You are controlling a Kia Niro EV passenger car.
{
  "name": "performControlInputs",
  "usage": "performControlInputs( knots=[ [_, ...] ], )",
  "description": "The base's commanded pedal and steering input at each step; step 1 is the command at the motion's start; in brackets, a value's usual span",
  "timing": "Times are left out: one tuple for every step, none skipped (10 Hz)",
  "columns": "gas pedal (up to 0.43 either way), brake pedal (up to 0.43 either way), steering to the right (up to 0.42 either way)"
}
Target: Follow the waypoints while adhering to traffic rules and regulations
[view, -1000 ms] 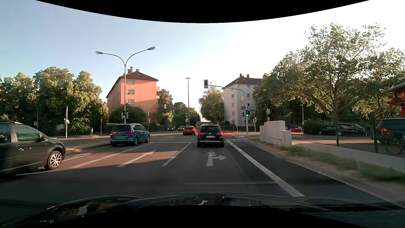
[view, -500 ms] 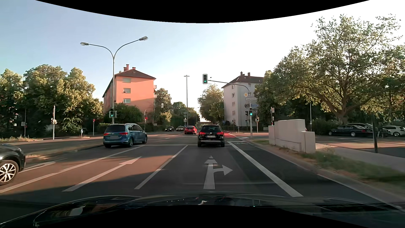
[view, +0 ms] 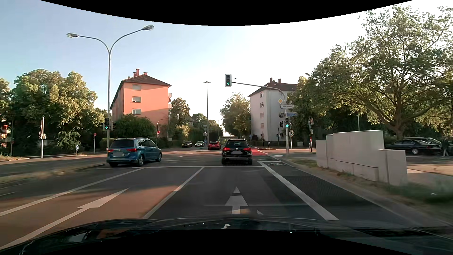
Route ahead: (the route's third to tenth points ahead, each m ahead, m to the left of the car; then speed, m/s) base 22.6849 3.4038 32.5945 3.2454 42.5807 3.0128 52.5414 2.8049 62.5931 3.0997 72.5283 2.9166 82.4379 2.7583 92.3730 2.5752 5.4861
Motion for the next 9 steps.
performControlInputs(
  knots=[
    [0.15,0.0,0.003],
    [0.15,0.0,0.003],
    [0.15,0.0,0.003],
    [0.15,0.0,0.003],
    [0.15,0.0,0.003],
    [0.15,0.0,0.003],
    [0.15,0.0,0.003],
    [0.15,0.0,0.003],
    [0.15,0.0,0.003]
  ],
)
